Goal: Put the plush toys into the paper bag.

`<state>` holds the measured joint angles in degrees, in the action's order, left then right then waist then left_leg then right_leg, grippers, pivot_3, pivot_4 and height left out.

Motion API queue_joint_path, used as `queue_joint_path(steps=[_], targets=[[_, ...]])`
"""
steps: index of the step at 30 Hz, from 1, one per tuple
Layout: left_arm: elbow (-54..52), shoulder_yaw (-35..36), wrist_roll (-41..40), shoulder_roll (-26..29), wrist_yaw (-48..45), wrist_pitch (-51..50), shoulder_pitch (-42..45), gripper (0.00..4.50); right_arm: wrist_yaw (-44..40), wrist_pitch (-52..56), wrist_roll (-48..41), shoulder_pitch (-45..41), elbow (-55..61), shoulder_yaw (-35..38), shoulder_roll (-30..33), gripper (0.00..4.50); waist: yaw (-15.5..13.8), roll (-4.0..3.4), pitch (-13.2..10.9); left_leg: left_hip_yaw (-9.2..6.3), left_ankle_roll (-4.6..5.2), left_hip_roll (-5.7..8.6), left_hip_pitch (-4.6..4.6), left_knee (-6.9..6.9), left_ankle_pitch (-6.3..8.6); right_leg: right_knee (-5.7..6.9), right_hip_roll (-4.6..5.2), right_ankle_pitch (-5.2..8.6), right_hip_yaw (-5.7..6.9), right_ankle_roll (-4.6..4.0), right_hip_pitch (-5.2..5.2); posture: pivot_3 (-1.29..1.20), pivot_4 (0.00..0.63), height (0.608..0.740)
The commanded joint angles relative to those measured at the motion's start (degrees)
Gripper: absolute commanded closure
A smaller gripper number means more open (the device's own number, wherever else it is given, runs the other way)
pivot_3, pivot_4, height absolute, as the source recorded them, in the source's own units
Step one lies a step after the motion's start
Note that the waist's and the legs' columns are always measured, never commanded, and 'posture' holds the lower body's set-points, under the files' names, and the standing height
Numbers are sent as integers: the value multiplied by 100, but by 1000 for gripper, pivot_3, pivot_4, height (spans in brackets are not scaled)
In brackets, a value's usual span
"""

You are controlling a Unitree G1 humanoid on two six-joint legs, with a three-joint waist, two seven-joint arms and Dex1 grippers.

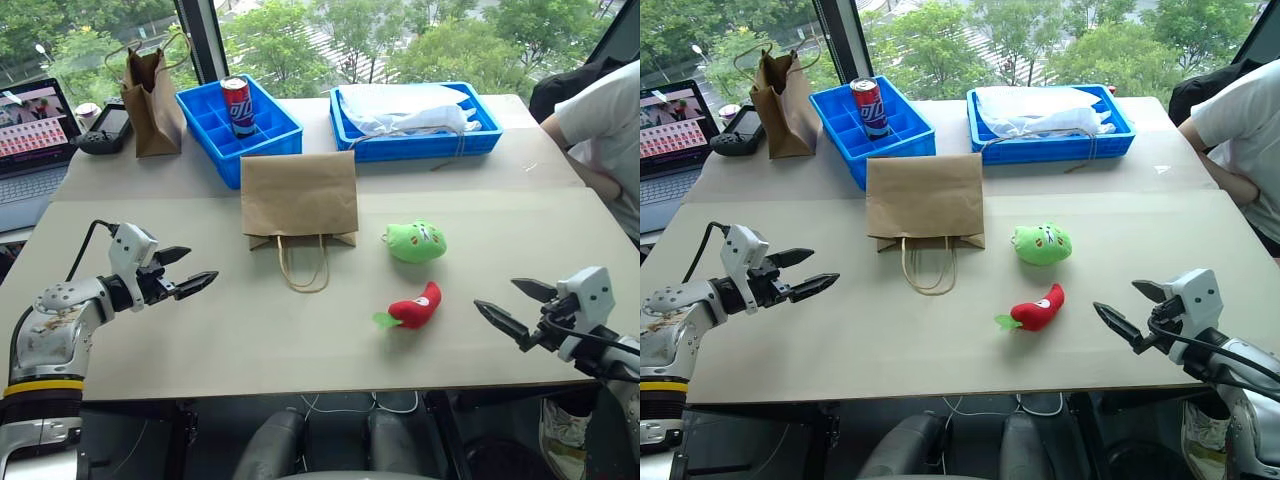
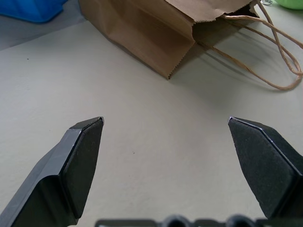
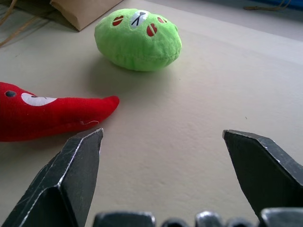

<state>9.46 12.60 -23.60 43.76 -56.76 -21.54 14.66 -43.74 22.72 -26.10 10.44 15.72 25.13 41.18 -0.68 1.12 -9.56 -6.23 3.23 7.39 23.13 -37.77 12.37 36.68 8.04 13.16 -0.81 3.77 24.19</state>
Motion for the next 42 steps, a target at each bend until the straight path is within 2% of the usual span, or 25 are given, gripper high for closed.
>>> queue_joint_path(steps=[1,4,6,8,10,13,20,25,31,34,38,40,42], targets=[[-204,-128,110,361,-717,687,307,0,-352,342,-506,-95,536,266,421,9,0,0,0,0,0,-1,0,0,0,0,-1,0,0,-1,0,0,150,740],[267,-737,499,918,-2253,2057,1450,0,-1249,1469,-1683,-454,1369,425,1626,9,-11,-14,-34,11,-7,-3,20,-10,-5,3,-3,-12,-1,-16,15,0,150,740],[868,-1132,898,960,-2631,2808,2040,0,-1398,1709,-1769,-577,1624,245,2101,9,-18,-18,-28,10,-30,-19,33,-11,-14,-25,-16,-36,13,-25,15,0,150,740],[1374,-1445,1198,843,-2860,3491,2599,0,-1242,1983,-1949,-744,1985,29,2307,9,-21,-13,2,7,-31,-51,3,-1,-12,-78,-47,-48,23,-29,-21,0,150,740],[1910,-1703,1543,620,-2889,4322,3098,0,-952,2221,-2121,-896,2338,-221,2337,9,-10,-9,5,10,-18,-58,2,4,-8,-88,-48,-44,21,-22,-34,0,150,740],[2681,-1992,1961,385,-2915,5480,3599,0,-541,2436,-2172,-1081,2648,-507,2246,9,-11,4,-3,16,19,-45,50,-8,-26,-79,-41,-52,8,-22,10,0,150,740],[4313,-2485,2627,-431,-2441,7372,4326,0,366,2896,-2507,-1534,3154,-904,1897,9,-14,25,-10,16,33,-29,66,-11,-15,-89,-30,-65,11,-13,21,0,150,740],[5144,-2688,3013,-888,-2033,7975,4736,0,901,3103,-2841,-1994,3322,-801,1780,9,-10,33,-15,17,34,-25,66,-18,-16,-83,-30,-66,12,-9,19,0,150,740],[5673,-2993,3561,-1229,-1437,8393,4972,0,1439,3372,-3593,-2281,3483,-562,1882,9,-9,37,-17,16,35,-25,66,-25,-16,-79,-35,-67,11,-7,16,0,150,740],[5841,-3082,3689,-1374,-1324,8411,5081,683,1676,3424,-3793,-2292,3521,-492,1959,0,-7,38,-17,17,36,-24,65,-27,-17,-78,-36,-69,11,-3,15,0,150,740],[5974,-3150,3789,-1411,-1268,8405,5164,2099,1860,3481,-3872,-2189,3547,-417,2085,0,-6,39,-17,17,36,-24,66,-31,-17,-74,-39,-70,11,-3,16,0,150,740],[6020,-3002,3537,-1519,-1458,8151,5198,2778,1930,3473,-3848,-2059,3559,-401,2091,0,-5,39,-17,17,36,-25,66,-32,-16,-71,-40,-70,12,-3,15,0,150,740],[5896,-2587,2719,-1743,-2303,7578,5225,3481,2093,3457,-3933,-1611,3578,-349,1867,0,-14,39,-17,17,36,-25,65,-35,-16,-69,-41,-70,11,-2,14,0,150,740]])
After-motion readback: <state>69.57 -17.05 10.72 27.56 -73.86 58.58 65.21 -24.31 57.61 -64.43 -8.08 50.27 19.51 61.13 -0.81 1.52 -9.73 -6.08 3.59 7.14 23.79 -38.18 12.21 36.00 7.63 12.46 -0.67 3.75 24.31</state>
